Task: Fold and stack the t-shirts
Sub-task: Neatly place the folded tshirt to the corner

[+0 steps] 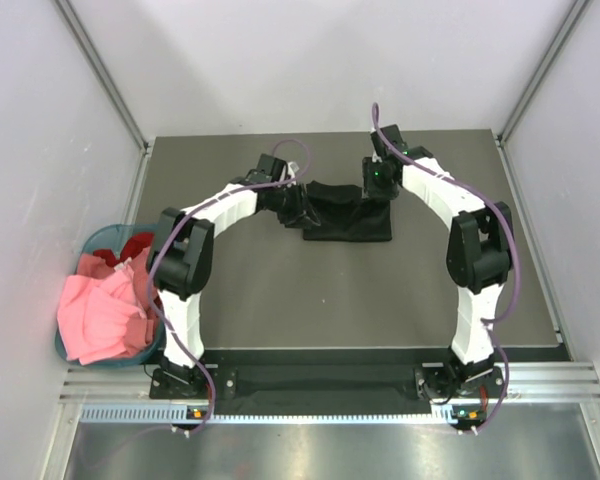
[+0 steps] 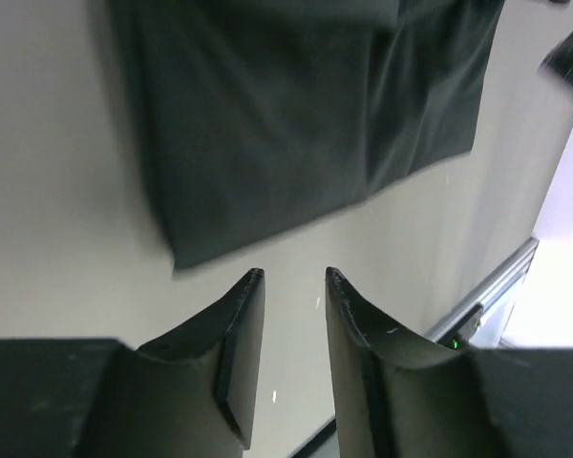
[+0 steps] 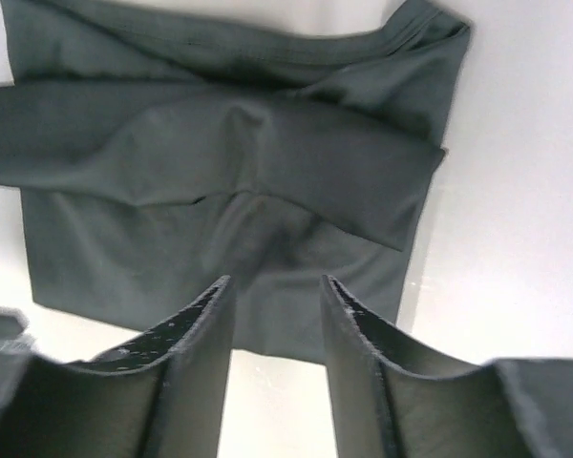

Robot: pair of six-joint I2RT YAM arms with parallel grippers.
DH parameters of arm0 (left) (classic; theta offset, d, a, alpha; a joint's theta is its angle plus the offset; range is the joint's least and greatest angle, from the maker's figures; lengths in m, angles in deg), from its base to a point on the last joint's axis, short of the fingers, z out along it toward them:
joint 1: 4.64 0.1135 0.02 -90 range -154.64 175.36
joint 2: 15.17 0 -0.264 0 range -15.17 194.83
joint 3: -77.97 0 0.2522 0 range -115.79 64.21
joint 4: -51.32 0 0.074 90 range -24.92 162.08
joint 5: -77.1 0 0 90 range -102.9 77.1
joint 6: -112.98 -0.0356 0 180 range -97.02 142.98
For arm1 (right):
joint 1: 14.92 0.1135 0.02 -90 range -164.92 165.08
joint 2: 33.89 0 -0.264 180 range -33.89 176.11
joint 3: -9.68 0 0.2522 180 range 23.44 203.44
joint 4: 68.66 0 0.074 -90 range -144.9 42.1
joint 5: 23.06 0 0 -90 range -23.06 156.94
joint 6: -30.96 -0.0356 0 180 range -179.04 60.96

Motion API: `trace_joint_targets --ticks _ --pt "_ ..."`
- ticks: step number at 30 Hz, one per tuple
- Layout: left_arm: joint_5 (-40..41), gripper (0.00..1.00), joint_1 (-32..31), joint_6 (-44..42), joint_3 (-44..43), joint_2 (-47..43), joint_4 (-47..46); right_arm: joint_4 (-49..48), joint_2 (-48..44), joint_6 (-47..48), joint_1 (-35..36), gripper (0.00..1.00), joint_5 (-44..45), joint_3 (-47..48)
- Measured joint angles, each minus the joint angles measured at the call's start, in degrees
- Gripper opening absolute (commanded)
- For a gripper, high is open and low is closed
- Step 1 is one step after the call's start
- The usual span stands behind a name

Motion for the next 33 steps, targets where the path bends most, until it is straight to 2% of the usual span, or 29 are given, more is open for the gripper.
trace_joint_targets --ticks 2,6,20,33 --pt "0.0 0.28 -0.6 0.5 -2.3 2.5 -0.9 -0.2 0.3 0.2 0.0 0.36 -1.0 -0.6" --pt "0.3 0.22 -1.0 2.3 -7.1 7.1 -3.2 -2.1 1.8 0.2 0.0 0.34 -2.6 -0.5" --pt "1.6 0.22 -1.0 6.3 -17.7 17.6 -6.9 -4.8 6.9 0.3 -0.4 0.38 -3.7 0.0" --pt "3.9 0.25 1.0 9.0 -28.3 25.7 -10.4 -8.2 16.9 1.3 -5.0 0.44 -4.5 11.8"
